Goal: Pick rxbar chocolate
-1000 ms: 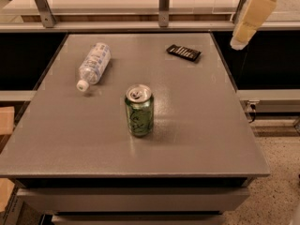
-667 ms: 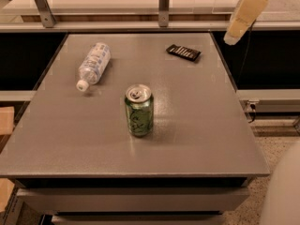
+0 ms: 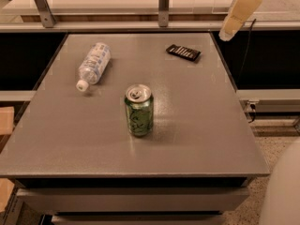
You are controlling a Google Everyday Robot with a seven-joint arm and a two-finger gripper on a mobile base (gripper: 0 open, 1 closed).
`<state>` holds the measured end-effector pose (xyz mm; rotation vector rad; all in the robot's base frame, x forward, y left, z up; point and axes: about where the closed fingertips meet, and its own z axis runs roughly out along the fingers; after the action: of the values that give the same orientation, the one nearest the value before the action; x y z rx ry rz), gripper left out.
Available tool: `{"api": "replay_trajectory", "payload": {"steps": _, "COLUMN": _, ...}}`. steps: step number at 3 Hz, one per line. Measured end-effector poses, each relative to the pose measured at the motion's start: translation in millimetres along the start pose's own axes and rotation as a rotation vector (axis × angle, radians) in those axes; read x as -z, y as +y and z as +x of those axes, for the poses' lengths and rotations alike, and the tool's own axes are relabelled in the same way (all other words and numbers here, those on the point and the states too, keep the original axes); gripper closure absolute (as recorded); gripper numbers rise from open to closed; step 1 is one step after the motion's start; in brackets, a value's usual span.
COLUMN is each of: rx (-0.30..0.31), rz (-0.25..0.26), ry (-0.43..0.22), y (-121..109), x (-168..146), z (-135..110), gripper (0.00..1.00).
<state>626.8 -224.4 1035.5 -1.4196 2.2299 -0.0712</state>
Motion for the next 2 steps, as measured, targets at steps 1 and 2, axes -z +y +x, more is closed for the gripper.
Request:
{"api": "replay_trajectory", "payload": {"steps": 1, "rx": 0.018, "rz": -0.010, "ry": -0.005, "y": -6.5, "x": -16.0, "z": -11.4, "gripper": 0.00}}
{"api": "replay_trajectory", "payload": {"steps": 2, "rx": 0.045, "rz": -0.017, "ry": 0.006, "y": -15.4, "x": -31.8, "z": -25.4, "gripper": 0.00}}
